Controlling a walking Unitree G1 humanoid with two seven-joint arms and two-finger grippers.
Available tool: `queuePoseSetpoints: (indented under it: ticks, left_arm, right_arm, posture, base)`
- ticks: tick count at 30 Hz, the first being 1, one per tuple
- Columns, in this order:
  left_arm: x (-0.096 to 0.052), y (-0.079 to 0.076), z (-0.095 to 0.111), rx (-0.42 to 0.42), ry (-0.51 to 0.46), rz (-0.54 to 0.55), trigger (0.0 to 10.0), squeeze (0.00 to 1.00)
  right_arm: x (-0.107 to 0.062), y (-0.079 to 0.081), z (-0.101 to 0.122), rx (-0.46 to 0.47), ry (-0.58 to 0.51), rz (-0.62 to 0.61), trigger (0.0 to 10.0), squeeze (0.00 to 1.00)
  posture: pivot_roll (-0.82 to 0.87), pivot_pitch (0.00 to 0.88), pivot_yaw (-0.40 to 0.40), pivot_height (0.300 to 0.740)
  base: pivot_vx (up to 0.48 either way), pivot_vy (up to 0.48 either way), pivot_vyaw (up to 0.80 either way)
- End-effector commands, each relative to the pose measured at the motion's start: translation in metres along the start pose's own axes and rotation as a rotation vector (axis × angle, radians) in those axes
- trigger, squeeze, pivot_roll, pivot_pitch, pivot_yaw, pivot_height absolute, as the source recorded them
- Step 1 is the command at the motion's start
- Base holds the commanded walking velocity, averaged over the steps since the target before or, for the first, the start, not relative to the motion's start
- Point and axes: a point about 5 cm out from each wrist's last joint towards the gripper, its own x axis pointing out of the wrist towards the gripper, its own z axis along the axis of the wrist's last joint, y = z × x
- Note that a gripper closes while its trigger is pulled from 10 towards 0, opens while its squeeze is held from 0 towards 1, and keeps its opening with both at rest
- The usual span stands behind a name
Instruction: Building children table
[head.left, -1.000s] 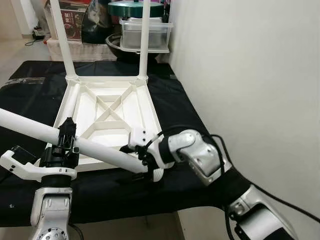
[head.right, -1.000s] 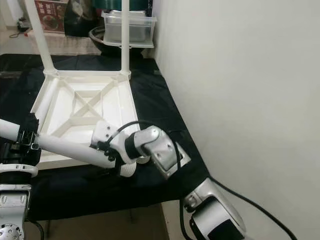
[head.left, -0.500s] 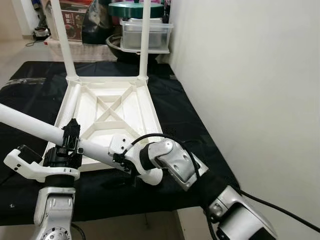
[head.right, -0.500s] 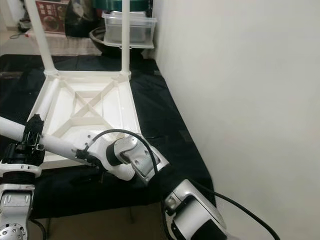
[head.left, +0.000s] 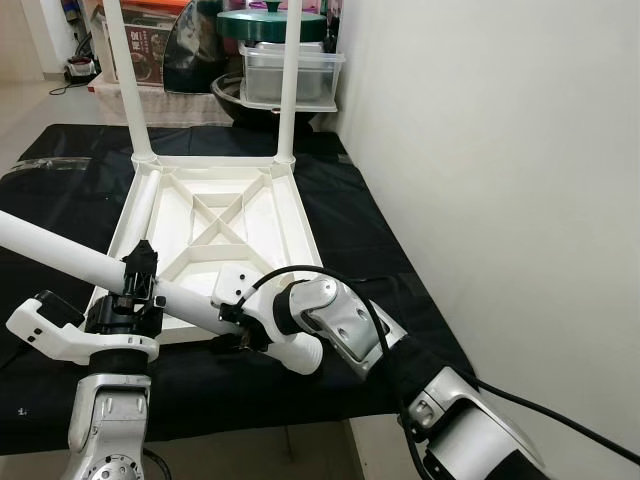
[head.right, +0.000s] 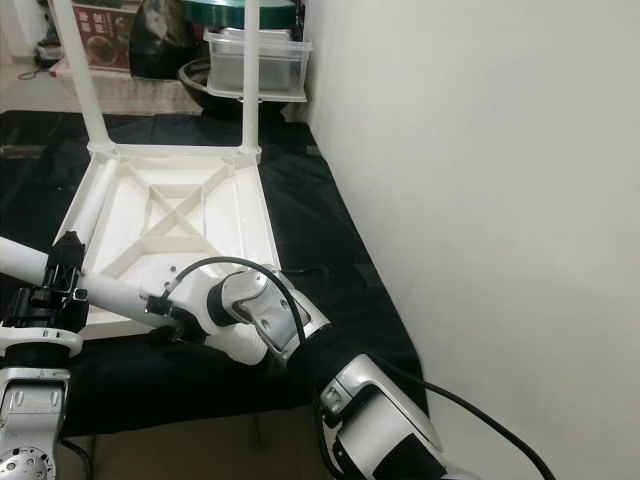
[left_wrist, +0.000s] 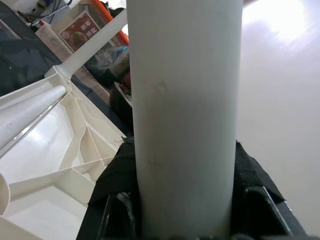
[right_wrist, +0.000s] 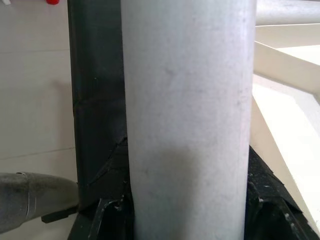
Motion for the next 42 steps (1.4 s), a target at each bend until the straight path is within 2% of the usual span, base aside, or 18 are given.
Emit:
queuePoseSetpoints:
  ticks: [1,3,4,5,12,16,19,23,24,29,33,34,36,37,39,40,41,42]
  left_arm:
    - [0.002,0.0,-0.013,0.004,0.062,0.015,10.0,0.0]
    - [0.002,0.001,-0.013,0.01,0.064,0.016,10.0,0.0]
    - [0.003,0.002,-0.013,0.032,0.062,0.021,10.0,0.07]
    - [0.003,0.002,-0.013,0.037,0.054,0.014,10.0,1.0]
    - [0.003,-0.005,-0.011,0.042,0.038,-0.037,10.0,1.0]
    - [0.0,-0.015,-0.003,-0.046,0.003,-0.115,10.0,1.0]
    - [-0.001,-0.017,-0.002,-0.06,0.0,-0.126,10.0,1.0]
    - [-0.006,-0.028,0.003,-0.156,0.004,-0.221,10.0,1.0]
    - [-0.009,-0.038,0.007,-0.191,-0.004,-0.299,10.0,1.0]
    - [-0.008,-0.041,0.009,-0.195,-0.011,-0.321,10.0,1.0]
    - [-0.014,-0.044,-0.001,-0.137,0.087,-0.371,10.0,1.0]
    - [-0.013,-0.039,-0.011,-0.066,0.132,-0.326,10.0,0.21]
    - [-0.011,-0.036,-0.017,-0.016,0.158,-0.29,10.0,0.21]
    - [-0.01,-0.025,-0.028,0.07,0.209,-0.228,10.0,0.0]
    - [-0.009,-0.016,-0.036,0.118,0.249,-0.178,10.0,0.0]
    - [-0.008,-0.009,-0.039,0.145,0.268,-0.129,10.0,0.0]
    - [-0.006,-0.001,-0.04,0.192,0.276,-0.076,10.0,0.0]
    - [-0.006,-0.001,-0.04,0.192,0.276,-0.076,10.0,0.0]
  right_arm:
    - [0.007,0.012,-0.014,0.027,0.032,0.071,0.0,0.0]
    - [0.006,0.012,-0.015,0.028,0.032,0.069,0.0,0.0]
    - [0.004,0.01,-0.016,0.033,0.032,0.063,0.0,0.0]
    - [0.002,0.009,-0.017,0.042,0.03,0.054,0.0,0.0]
    - [-0.006,0.004,-0.022,0.066,0.022,0.036,0.0,0.0]
    - [-0.02,-0.009,-0.025,0.125,-0.005,-0.012,0.0,0.0]
    - [-0.022,-0.01,-0.025,0.133,-0.01,-0.019,0.0,0.0]
    - [-0.039,-0.027,-0.023,0.196,-0.062,-0.07,0.0,0.0]
    - [-0.056,-0.04,-0.023,0.245,-0.101,-0.117,0.0,0.0]
    - [-0.07,-0.051,-0.024,0.309,-0.139,-0.181,0.0,0.0]
    - [-0.094,-0.073,-0.008,0.445,-0.283,-0.287,0.0,0.0]
    - [-0.104,-0.083,0.001,0.48,-0.346,-0.341,0.0,0.0]
    - [-0.11,-0.088,0.005,0.497,-0.383,-0.375,0.0,0.0]
    - [-0.119,-0.096,0.014,0.531,-0.451,-0.422,0.0,0.0]
    - [-0.125,-0.102,0.02,0.565,-0.509,-0.456,0.0,0.0]
    - [-0.129,-0.106,0.026,0.583,-0.559,-0.486,4.3,0.0]
    - [-0.135,-0.111,0.031,0.612,-0.625,-0.532,9.7,0.0]
    - [-0.135,-0.111,0.031,0.612,-0.625,-0.532,9.7,0.0]
  posture:
    - [0.05,0.0,-0.117,0.74]
    - [0.05,0.0,-0.117,0.74]
    - [0.05,0.0,-0.116,0.74]
    - [0.05,0.0,-0.115,0.74]
    - [0.05,0.0,-0.114,0.74]
    - [0.06,0.0,-0.121,0.74]
    - [0.06,0.0,-0.121,0.74]
    - [0.06,0.0,-0.117,0.74]
    - [0.05,0.0,-0.115,0.74]
    - [0.05,0.0,-0.113,0.74]
    - [0.05,0.0,-0.103,0.74]
    - [0.04,0.0,-0.103,0.74]
    - [0.04,0.0,-0.103,0.74]
    - [0.04,0.0,-0.1,0.74]
    - [0.04,0.0,-0.1,0.74]
    - [0.04,0.0,-0.096,0.74]
    - [0.04,0.0,-0.094,0.74]
    - [0.04,0.0,-0.094,0.74]
  base:
    - [0.0,0.0,0.0]
    - [0.0,0.0,0.0]
    - [0.0,0.0,0.0]
    - [0.0,0.0,0.0]
    - [0.0,0.0,0.0]
    - [0.0,0.0,0.0]
    - [0.0,0.0,0.0]
    - [0.0,0.0,0.0]
    - [0.0,0.0,0.0]
    - [0.0,0.0,0.0]
    - [0.0,0.0,0.0]
    - [0.0,0.0,0.0]
    - [0.0,0.0,0.0]
    - [0.0,0.0,0.0]
    - [0.0,0.0,0.0]
    - [0.0,0.0,0.0]
    - [0.0,0.0,0.0]
    - [0.0,0.0,0.0]
